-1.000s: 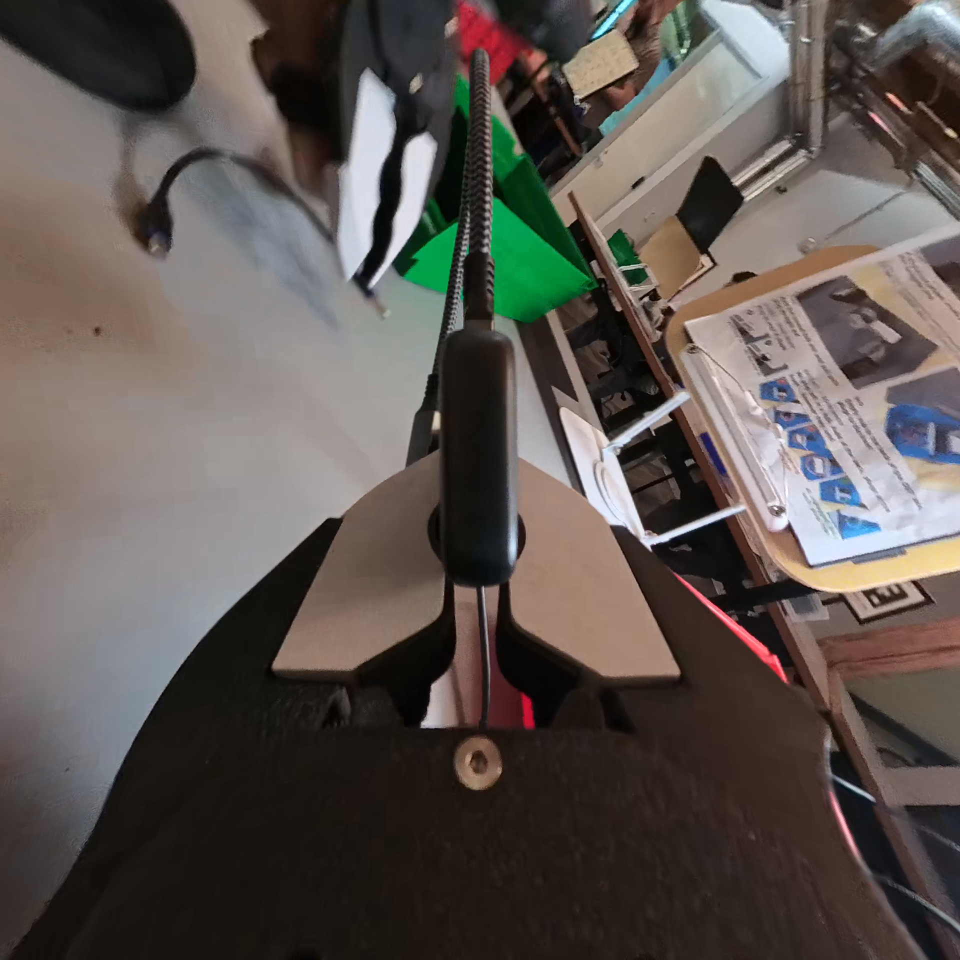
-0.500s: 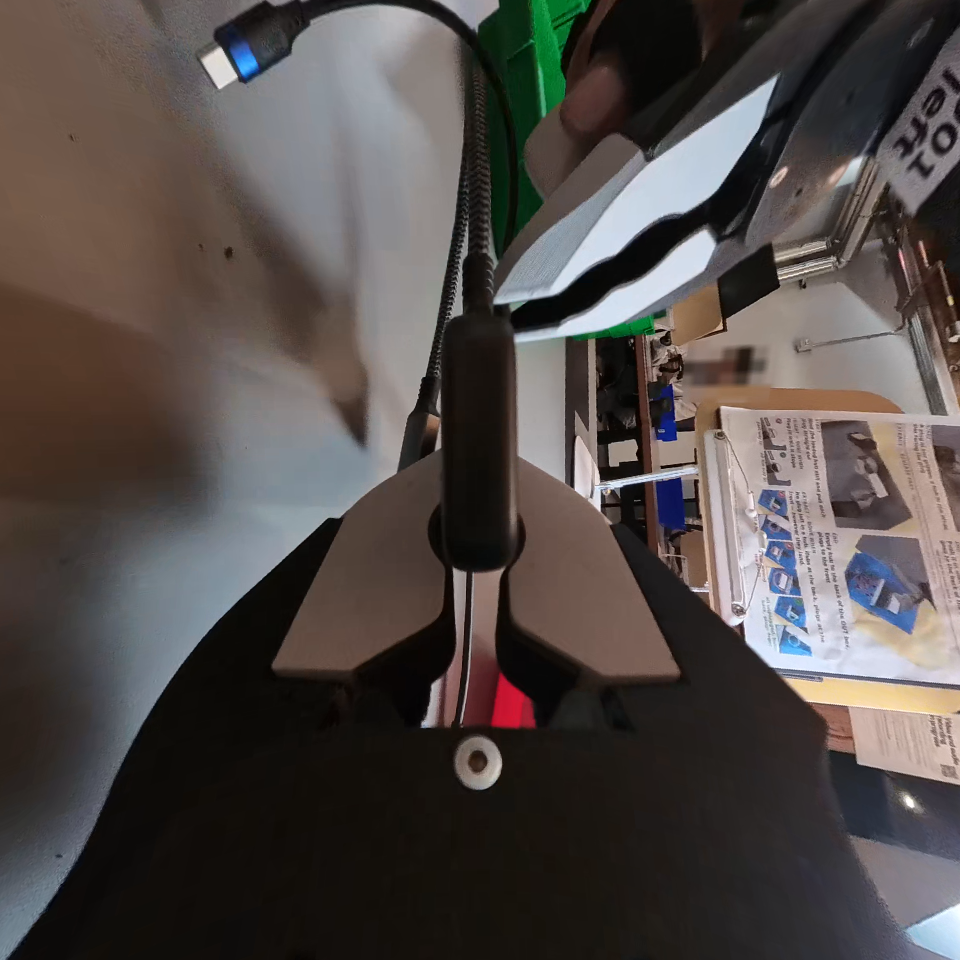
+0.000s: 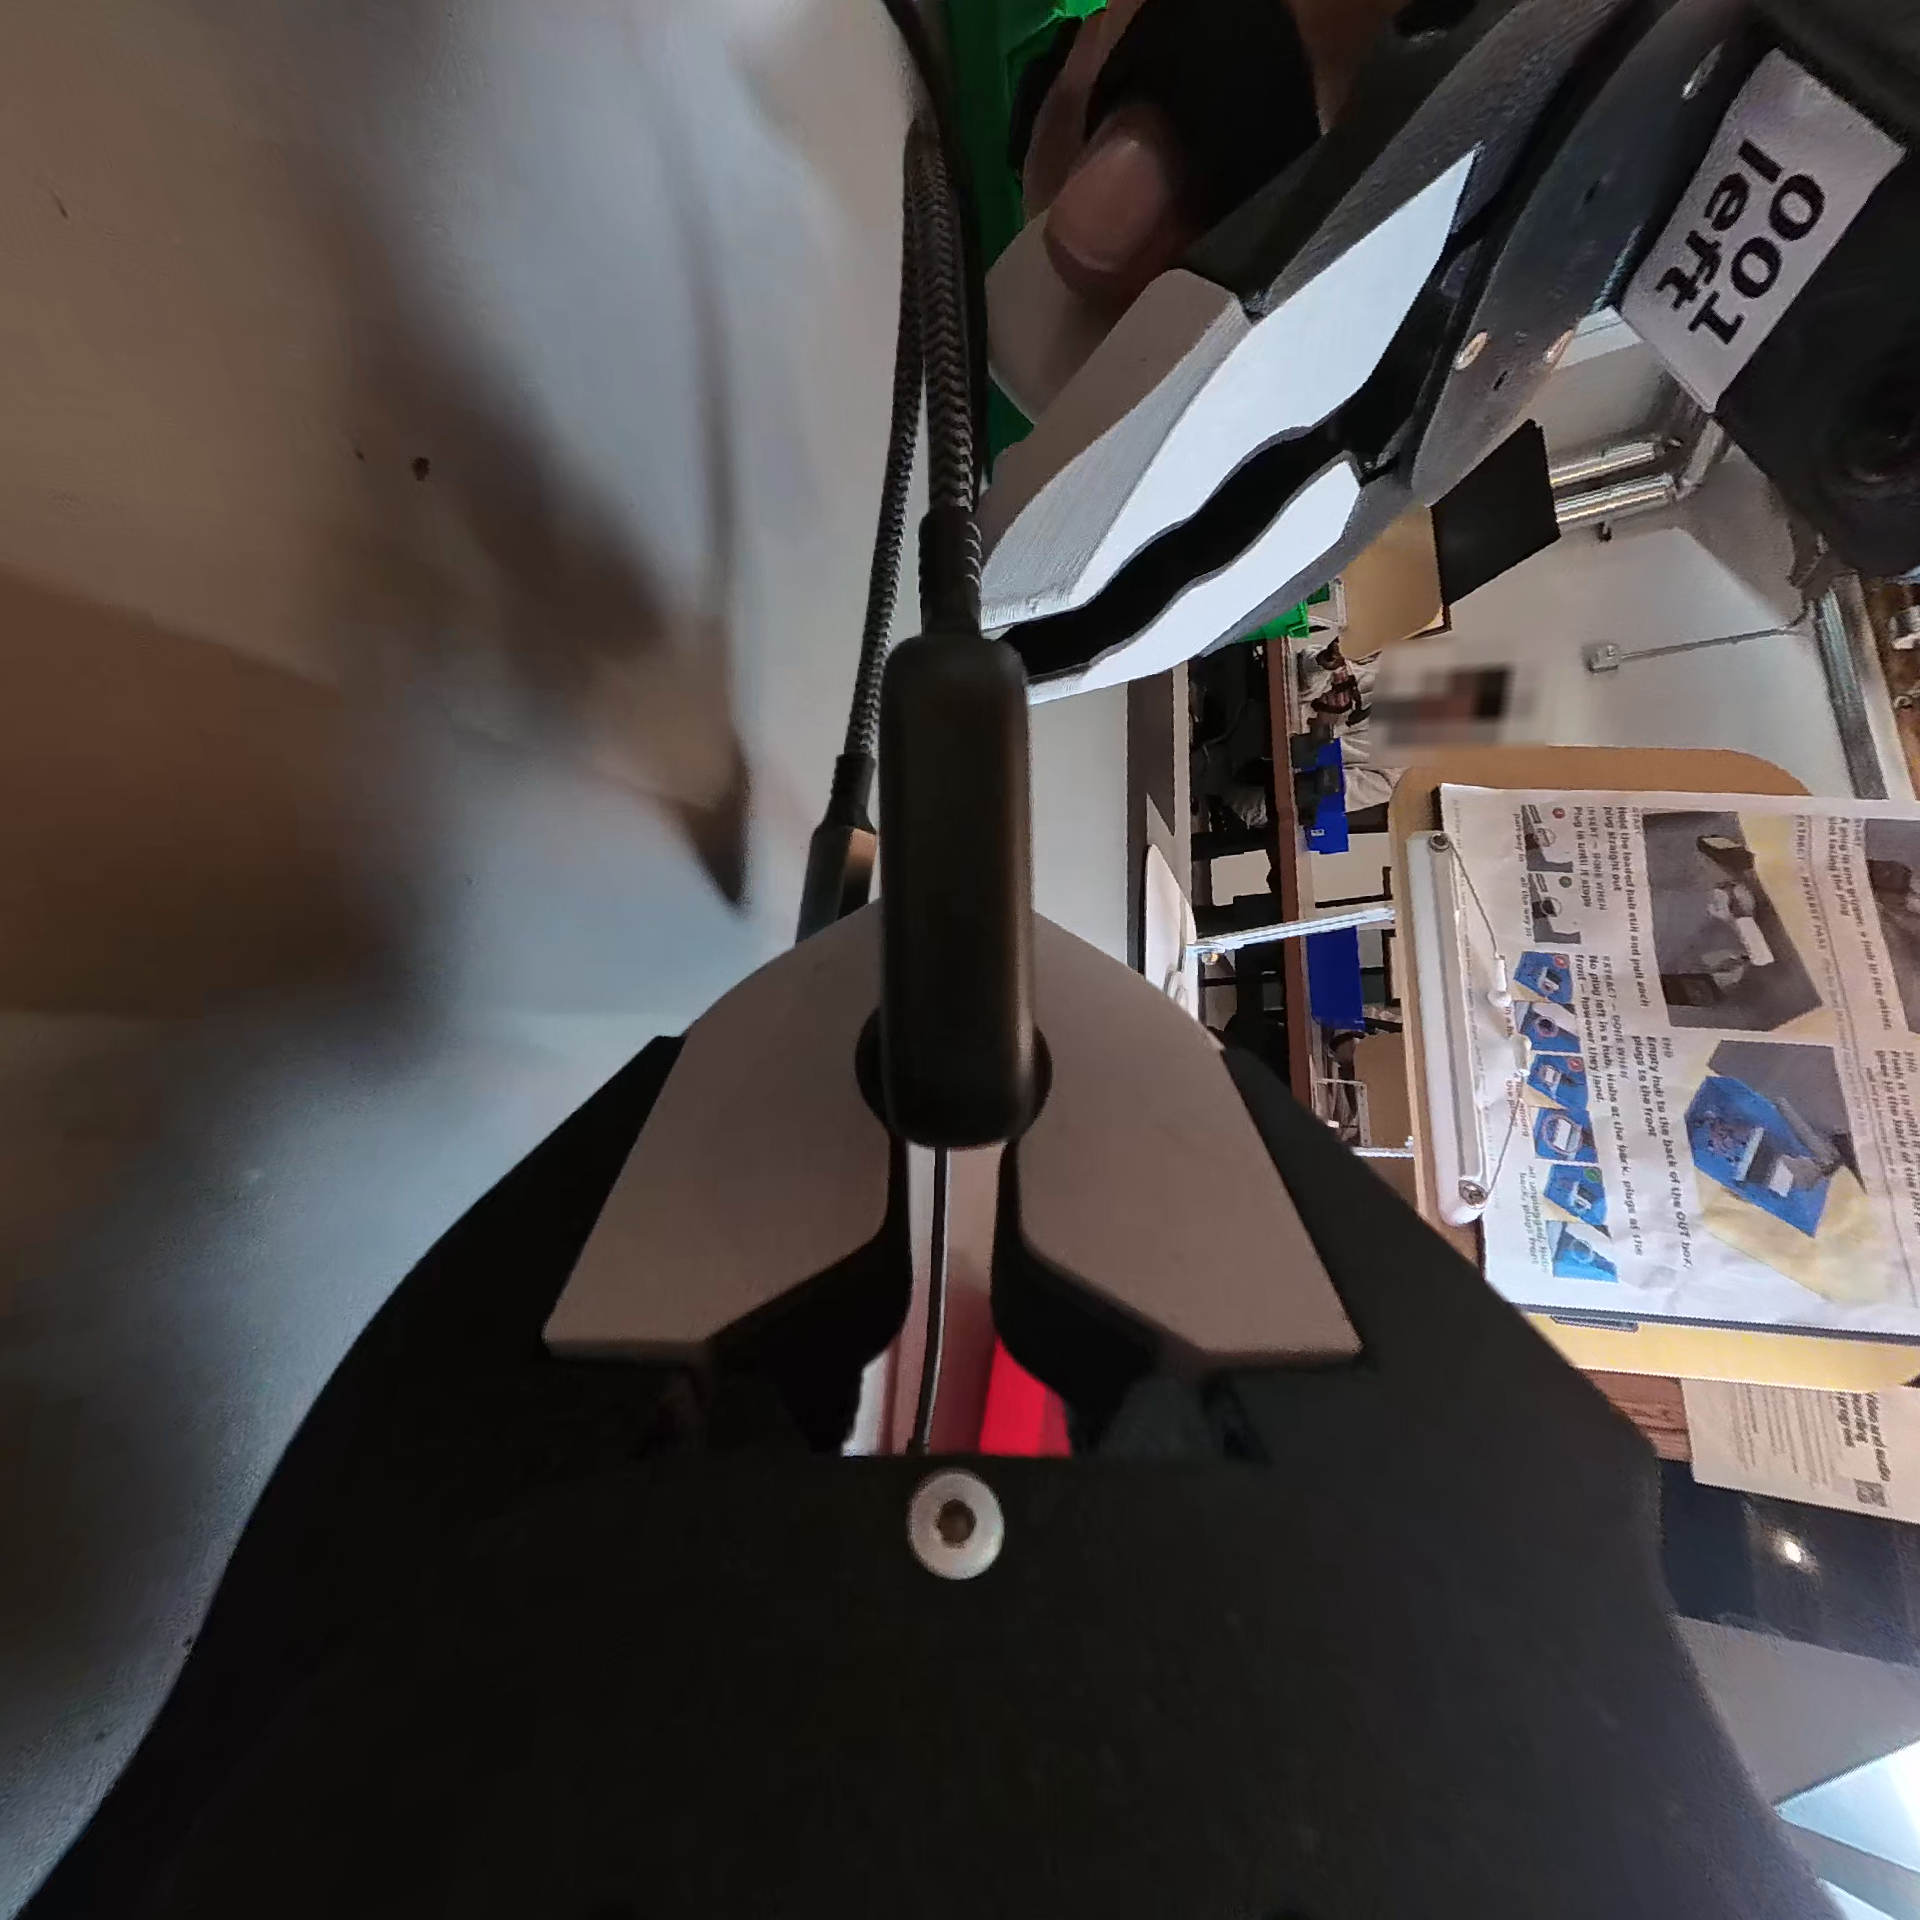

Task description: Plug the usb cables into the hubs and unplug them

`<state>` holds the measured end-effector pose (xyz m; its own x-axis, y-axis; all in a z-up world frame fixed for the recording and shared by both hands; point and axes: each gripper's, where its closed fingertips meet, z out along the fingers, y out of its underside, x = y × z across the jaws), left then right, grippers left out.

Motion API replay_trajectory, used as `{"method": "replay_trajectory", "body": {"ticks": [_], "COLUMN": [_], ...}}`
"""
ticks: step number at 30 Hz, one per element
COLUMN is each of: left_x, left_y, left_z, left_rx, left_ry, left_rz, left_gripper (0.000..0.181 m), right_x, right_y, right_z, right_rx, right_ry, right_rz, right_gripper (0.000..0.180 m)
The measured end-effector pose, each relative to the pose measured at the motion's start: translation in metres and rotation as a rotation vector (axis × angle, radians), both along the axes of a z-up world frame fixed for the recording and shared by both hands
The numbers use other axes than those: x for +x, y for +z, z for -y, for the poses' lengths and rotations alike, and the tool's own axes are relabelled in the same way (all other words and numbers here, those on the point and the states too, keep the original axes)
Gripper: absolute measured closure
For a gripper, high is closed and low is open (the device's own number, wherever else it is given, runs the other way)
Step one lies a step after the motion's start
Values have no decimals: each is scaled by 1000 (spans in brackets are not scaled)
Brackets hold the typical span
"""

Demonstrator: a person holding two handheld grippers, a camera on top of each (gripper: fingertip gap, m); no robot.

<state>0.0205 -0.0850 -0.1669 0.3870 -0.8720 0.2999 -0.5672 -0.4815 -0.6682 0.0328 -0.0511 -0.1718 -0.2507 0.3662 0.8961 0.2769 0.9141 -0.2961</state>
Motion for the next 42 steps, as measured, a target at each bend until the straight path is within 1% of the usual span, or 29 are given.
{"method": "replay_trajectory", "body": {"ticks": [10, 13, 16, 19, 23, 28, 30, 33, 35, 37, 39, 41, 42], "left_x": [-2, -2, 1, 6, 10, 8, 6, -1, -7, -12, -16, -18, -20], "left_y": [-8, -11, -7, -3, -10, -2, 0, -3, -6, -8, -7, 1, 10], "left_z": [10, 11, 8, 5, 7, -1, -3, -6, -9, -12, -15, -17, -19], "left_rx": [-5, 31, 62, 58, 42, 48, 38, 26, 17, 13, 20, 36, 60], "left_ry": [-28, -44, -36, -18, -33, 12, 31, 63, 91, 112, 133, 148, 166], "left_rz": [-98, -148, -130, -74, -76, -9, 14, 1, -5, -3, -1, 40, 76], "left_gripper": [169, 169, 169, 169, 169, 168, 169, 169, 169, 169, 169, 169, 168], "right_x": [-2, -2, -2, -2, -1, -2, -2, 0, 2, 3, 4, 5, 5], "right_y": [-2, -5, -4, -2, -10, -2, 3, 16, 22, 23, 18, 17, 20], "right_z": [9, 13, 11, 14, 15, 6, 3, 4, 5, 10, 15, 17, 19], "right_rx": [37, 11, 16, 7, 28, -9, -47, -98, -95, -76, -27, -16, -51], "right_ry": [17, 29, 20, 19, 11, -22, -39, -34, -23, 0, 18, 12, 20], "right_rz": [10, 22, 17, 12, 48, 9, -14, -66, -85, -80, -49, -22, -18], "right_gripper": [168, 168, 168, 168, 168, 168, 165, 148, 141, 143, 164, 167, 167]}}
